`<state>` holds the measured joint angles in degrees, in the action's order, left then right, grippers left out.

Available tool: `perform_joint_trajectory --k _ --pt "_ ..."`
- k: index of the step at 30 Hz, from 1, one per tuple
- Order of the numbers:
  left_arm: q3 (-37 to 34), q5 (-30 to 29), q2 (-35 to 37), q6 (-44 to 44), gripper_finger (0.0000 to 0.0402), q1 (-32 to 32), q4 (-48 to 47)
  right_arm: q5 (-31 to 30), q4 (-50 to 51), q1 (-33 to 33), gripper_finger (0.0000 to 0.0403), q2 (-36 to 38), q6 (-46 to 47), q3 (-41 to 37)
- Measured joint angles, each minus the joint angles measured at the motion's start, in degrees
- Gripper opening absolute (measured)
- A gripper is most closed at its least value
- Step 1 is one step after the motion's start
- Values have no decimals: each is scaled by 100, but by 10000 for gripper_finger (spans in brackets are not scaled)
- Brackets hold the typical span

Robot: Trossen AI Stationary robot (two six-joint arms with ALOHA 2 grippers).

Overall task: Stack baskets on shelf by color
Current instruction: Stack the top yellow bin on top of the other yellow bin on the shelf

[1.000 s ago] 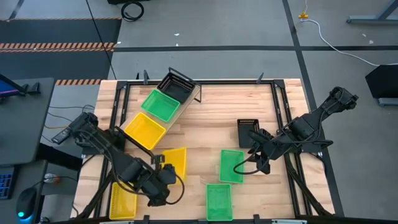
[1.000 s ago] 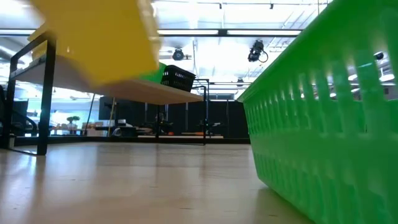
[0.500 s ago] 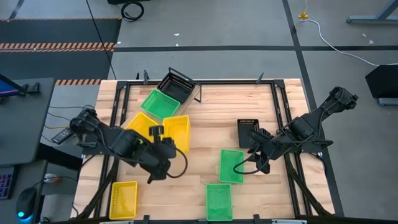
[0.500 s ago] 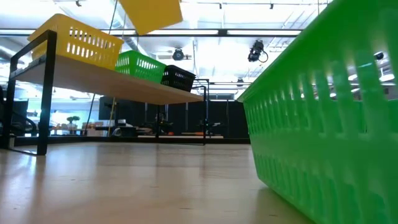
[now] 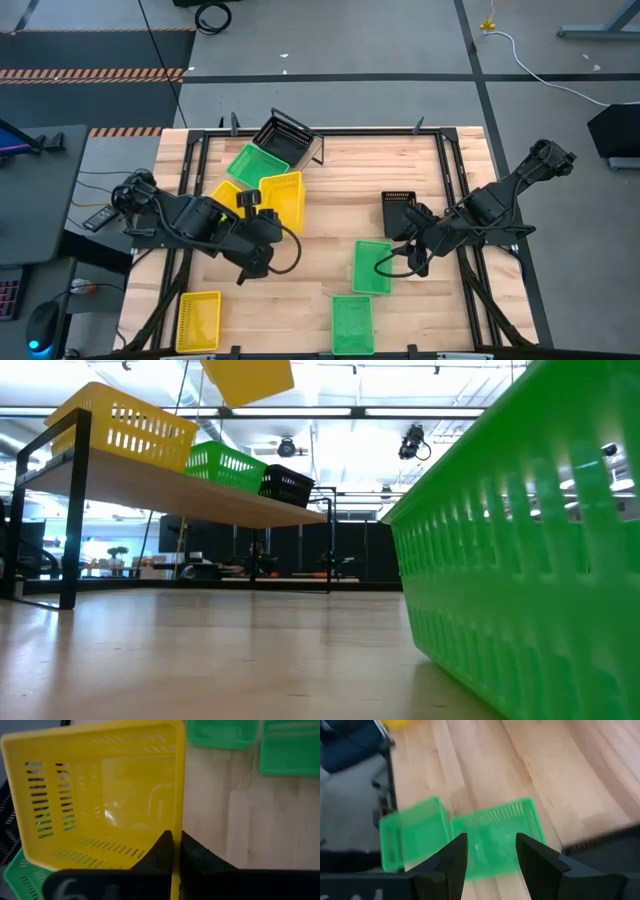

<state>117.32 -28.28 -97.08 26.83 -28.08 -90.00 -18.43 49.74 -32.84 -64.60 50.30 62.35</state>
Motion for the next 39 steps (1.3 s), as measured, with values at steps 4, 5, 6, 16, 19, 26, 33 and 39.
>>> perform_joint_trajectory --k 4,5,6,16,19,26,33,39 --pt "-2 294 0 -442 12 75 -1 -367 -971 80 174 0 -584 0" --pt "-2 378 0 -693 13 97 -2 -411 -1227 146 174 0 -761 0" --pt "-2 412 0 -947 14 101 -1 -428 -1460 229 174 0 -882 0" --pt "-292 513 703 -1359 14 556 -1 -252 -2088 735 174 0 -1049 0" --pt "-580 592 995 -1620 14 593 3 -252 -2365 858 174 0 -1151 1" --pt "-1427 781 1621 -1195 15 593 -2 -250 -2648 1086 174 0 -1153 2" --pt "-1834 713 1924 -267 15 619 0 -248 -2474 1097 174 -49 -1164 2" --pt "-1994 746 1919 402 15 711 1 -248 -2279 1110 174 -242 -912 2"
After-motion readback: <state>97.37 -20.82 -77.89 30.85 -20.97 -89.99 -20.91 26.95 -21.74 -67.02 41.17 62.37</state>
